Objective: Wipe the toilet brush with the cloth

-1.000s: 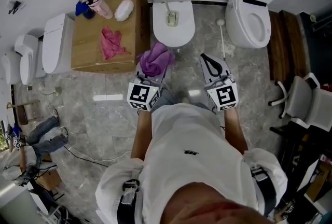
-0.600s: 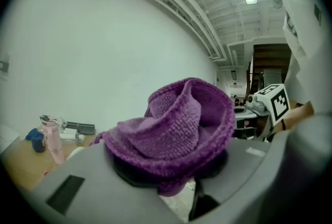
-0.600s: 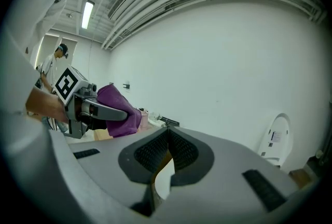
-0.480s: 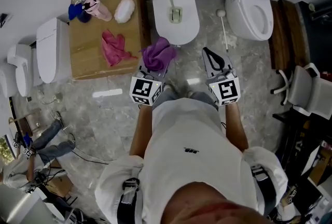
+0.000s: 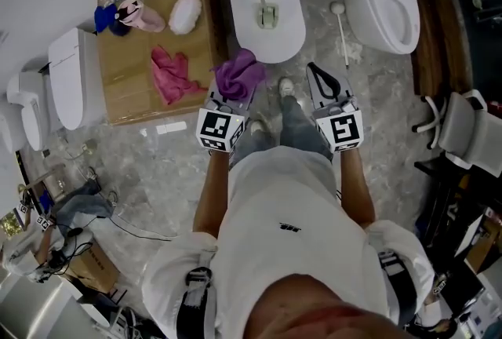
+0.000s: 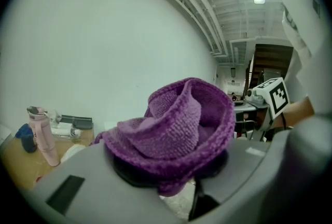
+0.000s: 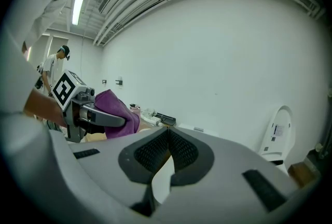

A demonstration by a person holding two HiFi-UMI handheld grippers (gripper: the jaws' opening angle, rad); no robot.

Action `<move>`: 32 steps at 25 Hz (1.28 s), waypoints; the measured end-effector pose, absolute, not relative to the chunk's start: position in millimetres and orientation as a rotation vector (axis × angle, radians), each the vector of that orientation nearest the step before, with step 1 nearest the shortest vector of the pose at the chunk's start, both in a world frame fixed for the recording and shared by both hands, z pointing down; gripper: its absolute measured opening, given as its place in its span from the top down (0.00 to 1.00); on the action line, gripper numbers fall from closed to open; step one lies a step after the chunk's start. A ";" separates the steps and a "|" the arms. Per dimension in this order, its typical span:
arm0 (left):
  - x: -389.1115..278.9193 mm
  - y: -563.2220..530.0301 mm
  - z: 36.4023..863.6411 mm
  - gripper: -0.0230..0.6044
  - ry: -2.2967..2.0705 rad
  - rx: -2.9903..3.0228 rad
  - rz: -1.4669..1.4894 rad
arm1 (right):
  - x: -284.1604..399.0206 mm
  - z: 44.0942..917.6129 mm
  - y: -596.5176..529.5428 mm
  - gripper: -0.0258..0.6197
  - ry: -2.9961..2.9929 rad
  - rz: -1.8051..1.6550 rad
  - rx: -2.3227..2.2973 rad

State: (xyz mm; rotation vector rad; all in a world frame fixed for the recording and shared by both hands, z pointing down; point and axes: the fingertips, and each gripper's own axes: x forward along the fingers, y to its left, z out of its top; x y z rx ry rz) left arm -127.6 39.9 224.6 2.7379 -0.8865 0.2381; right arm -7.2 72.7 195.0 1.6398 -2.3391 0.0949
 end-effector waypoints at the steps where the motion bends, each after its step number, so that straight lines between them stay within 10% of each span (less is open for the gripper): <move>1: -122.8 33.5 228.2 0.74 -0.893 2.737 0.244 | -2.4 199.9 65.3 0.96 -2.349 0.099 1.633; 32: -15.5 -180.1 507.7 0.74 -1.086 2.519 0.460 | 65.8 525.3 -179.2 0.90 -2.389 0.195 1.047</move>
